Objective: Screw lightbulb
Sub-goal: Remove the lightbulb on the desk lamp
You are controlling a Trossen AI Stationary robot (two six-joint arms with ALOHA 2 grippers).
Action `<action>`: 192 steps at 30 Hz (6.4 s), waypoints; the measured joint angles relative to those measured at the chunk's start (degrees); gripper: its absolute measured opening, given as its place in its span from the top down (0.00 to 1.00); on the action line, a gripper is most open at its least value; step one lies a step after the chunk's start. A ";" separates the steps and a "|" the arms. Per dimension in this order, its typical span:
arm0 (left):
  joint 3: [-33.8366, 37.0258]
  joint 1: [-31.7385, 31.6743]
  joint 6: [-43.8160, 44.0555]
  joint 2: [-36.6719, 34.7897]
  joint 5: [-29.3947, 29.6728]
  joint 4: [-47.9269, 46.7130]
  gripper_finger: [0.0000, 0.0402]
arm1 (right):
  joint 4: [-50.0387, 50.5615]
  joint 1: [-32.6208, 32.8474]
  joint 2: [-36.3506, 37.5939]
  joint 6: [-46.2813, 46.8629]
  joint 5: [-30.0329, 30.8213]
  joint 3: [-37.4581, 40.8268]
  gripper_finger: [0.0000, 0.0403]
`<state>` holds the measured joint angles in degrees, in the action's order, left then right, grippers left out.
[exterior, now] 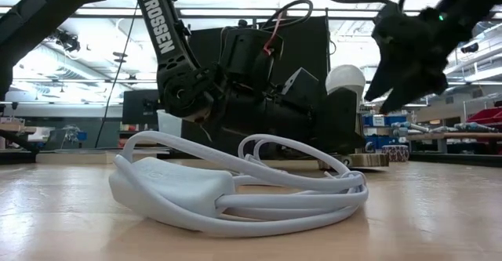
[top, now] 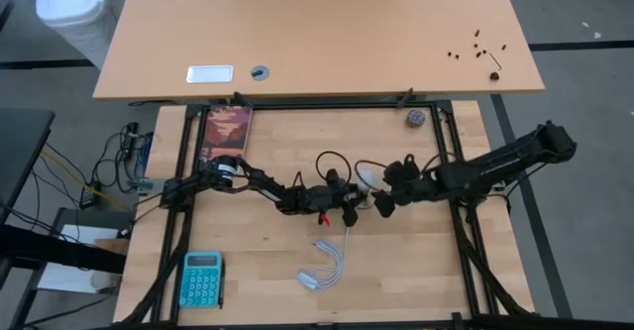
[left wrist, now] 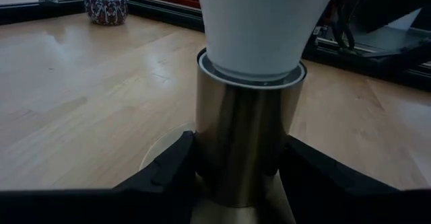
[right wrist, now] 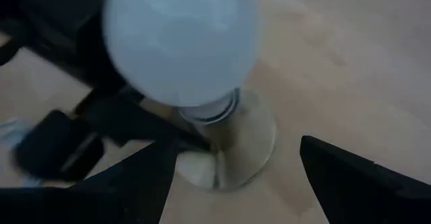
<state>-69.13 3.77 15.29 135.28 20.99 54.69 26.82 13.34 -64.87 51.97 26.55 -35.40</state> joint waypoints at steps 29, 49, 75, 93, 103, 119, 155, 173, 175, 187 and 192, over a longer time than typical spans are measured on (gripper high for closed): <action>-0.06 -0.23 -0.24 0.02 -0.13 -1.34 0.53 | -15.27 -1.21 6.59 -14.39 -5.18 9.53 0.24; -0.08 0.11 0.22 0.07 0.32 -1.14 0.53 | -0.96 -9.91 8.21 -16.92 8.63 9.47 0.24; -0.36 0.15 3.09 0.09 -0.04 -0.46 0.53 | -26.14 -10.92 -0.32 -28.00 -13.76 9.60 0.24; -0.36 0.39 4.28 -0.02 -0.48 -2.04 0.53 | 2.92 -14.88 19.94 -26.82 -16.73 7.76 0.24; -0.41 0.39 4.46 0.00 -0.24 -1.85 0.53 | -11.03 -13.51 9.53 -32.53 -21.55 7.70 0.24; -0.46 0.42 6.20 -0.02 0.25 -2.99 0.53 | -20.31 -14.87 2.32 -32.68 -16.27 7.76 0.24; -0.45 0.83 7.85 0.04 0.77 -2.79 0.53 | -24.20 -12.99 -0.43 -28.13 -21.97 7.24 0.24; -0.39 0.87 9.40 0.02 1.09 -2.90 0.53 | -1.28 -11.86 10.83 -25.50 -2.07 7.30 0.24; -0.38 0.87 9.38 0.02 1.09 -2.90 0.53 | 0.15 -11.82 13.16 -24.88 -2.02 7.30 0.24; -0.41 0.87 9.30 0.02 1.34 -2.73 0.53 | -15.16 -11.50 8.37 -29.54 -18.64 7.24 0.24; -0.45 0.87 9.40 0.04 1.42 -2.59 0.53 | -19.08 -11.50 3.55 -29.62 -18.04 7.24 0.24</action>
<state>-69.58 4.64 24.69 135.33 22.41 52.10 7.74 1.85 -61.32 22.35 8.51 -28.16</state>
